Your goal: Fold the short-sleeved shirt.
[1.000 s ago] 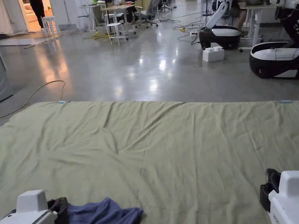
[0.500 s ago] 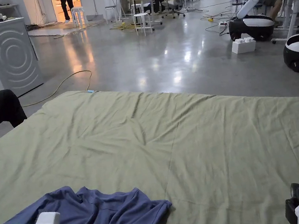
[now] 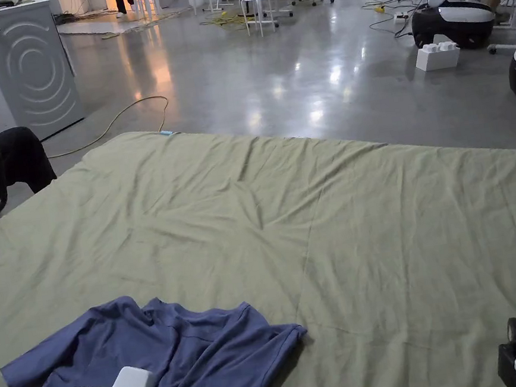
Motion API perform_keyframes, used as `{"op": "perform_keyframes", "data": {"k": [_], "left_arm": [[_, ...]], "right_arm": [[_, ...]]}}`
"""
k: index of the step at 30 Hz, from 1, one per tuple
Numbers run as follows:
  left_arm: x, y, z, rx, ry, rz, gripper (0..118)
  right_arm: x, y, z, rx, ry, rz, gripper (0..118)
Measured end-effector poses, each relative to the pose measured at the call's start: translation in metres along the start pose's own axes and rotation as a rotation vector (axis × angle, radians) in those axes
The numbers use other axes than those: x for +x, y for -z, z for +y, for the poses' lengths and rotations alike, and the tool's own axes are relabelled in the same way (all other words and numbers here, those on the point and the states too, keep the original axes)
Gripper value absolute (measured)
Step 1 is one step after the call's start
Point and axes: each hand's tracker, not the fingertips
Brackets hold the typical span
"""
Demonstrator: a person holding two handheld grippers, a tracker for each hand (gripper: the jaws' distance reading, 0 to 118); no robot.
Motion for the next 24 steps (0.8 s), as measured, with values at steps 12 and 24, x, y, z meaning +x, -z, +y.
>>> {"op": "perform_keyframes", "data": {"k": [12,24], "left_arm": [[-0.012,-0.047,0.014,0.238,-0.236,-0.119,5],[-0.017,-0.078,0.049,0.61,-0.193,-0.217,4]], "right_arm": [[0.012,-0.01,0.003,0.014,0.03,-0.005,1],[0.037,-0.032,0.013,0.069,0.074,-0.034,1]]}}
